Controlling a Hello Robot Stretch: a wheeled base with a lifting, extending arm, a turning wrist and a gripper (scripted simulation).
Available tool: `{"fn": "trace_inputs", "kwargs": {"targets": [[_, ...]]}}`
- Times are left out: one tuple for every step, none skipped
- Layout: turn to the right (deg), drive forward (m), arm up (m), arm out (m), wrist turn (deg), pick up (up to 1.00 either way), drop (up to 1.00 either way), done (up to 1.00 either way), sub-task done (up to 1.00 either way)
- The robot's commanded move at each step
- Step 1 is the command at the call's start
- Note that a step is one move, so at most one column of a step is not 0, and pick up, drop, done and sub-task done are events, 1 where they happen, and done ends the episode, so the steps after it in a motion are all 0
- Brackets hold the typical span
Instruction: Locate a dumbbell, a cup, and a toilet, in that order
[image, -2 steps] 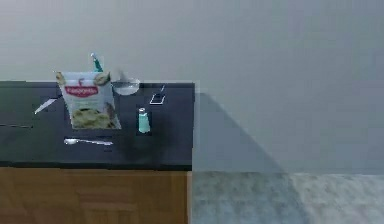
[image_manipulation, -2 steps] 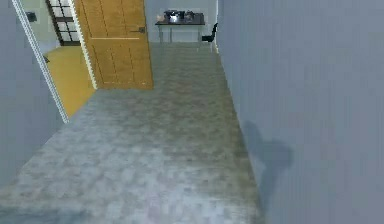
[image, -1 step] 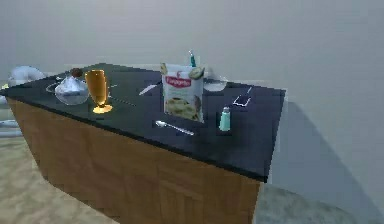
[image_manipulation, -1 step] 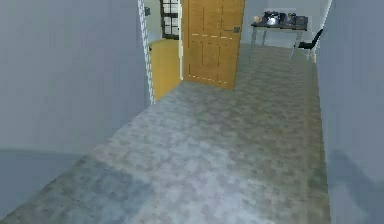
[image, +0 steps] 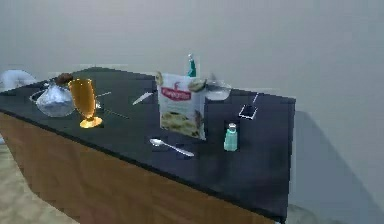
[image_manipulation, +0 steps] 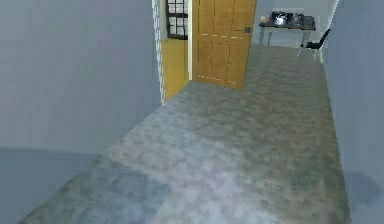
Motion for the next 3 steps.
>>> {"fn": "trace_inputs", "kwargs": {"targets": [[-27.0, 0.0, 0.0, 0.0, 0.0, 0.0, 0.0, 0.0, 0.0], [0.0, 0.0, 0.0, 0.0, 0.0, 0.0, 0.0, 0.0, 1.0], [45.0, 0.0, 0.0, 0.0, 0.0, 0.0, 0.0, 0.0, 0.0]]}}
